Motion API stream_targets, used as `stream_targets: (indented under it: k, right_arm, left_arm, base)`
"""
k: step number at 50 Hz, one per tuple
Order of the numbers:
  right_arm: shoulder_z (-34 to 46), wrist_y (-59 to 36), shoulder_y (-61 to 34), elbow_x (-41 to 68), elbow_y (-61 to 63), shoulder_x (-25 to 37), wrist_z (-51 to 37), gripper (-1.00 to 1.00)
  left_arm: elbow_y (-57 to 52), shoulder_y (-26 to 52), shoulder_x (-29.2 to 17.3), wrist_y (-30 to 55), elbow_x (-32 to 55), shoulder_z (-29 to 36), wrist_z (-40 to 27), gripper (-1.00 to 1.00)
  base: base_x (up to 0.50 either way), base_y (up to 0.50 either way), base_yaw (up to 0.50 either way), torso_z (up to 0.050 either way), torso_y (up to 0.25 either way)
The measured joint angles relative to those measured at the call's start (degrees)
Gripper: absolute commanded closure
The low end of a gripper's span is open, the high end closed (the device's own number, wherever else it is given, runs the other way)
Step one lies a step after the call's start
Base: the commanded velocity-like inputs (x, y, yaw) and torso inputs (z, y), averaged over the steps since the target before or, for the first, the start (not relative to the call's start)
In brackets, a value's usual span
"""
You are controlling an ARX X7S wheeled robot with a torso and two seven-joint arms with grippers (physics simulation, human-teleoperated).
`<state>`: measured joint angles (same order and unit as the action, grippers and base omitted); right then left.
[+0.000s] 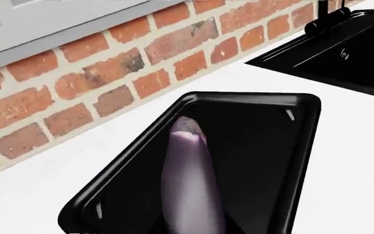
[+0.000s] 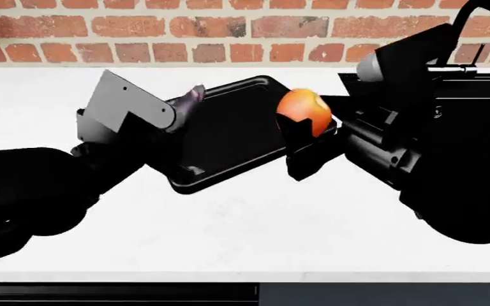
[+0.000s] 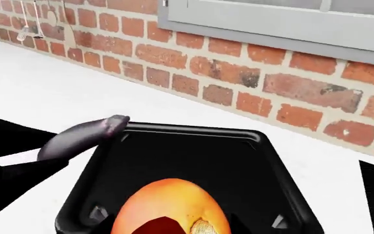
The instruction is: Pick up the fruits and vegetables and place them in the sink. Turn on the sink faucet to wash them. Then turn the sink off and put them in the tray.
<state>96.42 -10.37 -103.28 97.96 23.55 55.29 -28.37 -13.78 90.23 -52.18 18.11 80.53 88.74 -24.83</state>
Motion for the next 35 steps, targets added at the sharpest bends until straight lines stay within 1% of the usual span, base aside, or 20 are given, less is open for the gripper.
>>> stream_targets:
  k: [4, 8, 12, 16, 23, 35]
  right_arm:
    - [0.3, -2.5, -1.8, -0.9, -2.1, 0.7, 1.8, 1.0]
    - [0.5, -3.4, -2.3, -2.3, -5.0, 0.5, 3.8, 1.0]
    - [1.0, -3.8, -1.9, -3.5, -7.7, 0.0, 5.8, 1.0]
    - [1.3, -4.3, -1.5, -4.0, -8.9, 0.1, 7.1, 1.0]
    - [1.6, -5.3, -1.6, -4.0, -6.4, 2.2, 7.2, 1.0]
    - [1.5, -7.0, -2.5, -3.1, 1.1, 6.7, 4.6, 1.0]
  left_arm:
    - [7.6, 3.5, 5.6, 4.8, 0.9, 1.2, 6.4, 1.0]
    - [15.3, 5.9, 10.4, 7.6, 0.9, 2.0, 11.8, 1.0]
    - [20.8, 7.5, 13.9, 9.3, 0.8, 2.5, 15.5, 1.0]
    - [24.0, 8.6, 16.2, 10.4, 0.7, 2.7, 17.8, 1.0]
    - [24.2, 10.7, 17.2, 12.1, 1.4, 2.3, 18.5, 1.0]
    - [17.0, 14.4, 14.3, 14.8, 4.3, 0.6, 15.4, 1.0]
  base:
    - [0.0, -0.5, 0.0, 0.0, 0.0]
    - [0.0, -0.5, 0.0, 0.0, 0.0]
    - [0.0, -0.5, 0.0, 0.0, 0.0]
    - [0.0, -0.5, 0.0, 0.0, 0.0]
    - [0.0, -0.5, 0.0, 0.0, 0.001]
    - [0.0, -0.5, 0.0, 0.0, 0.0]
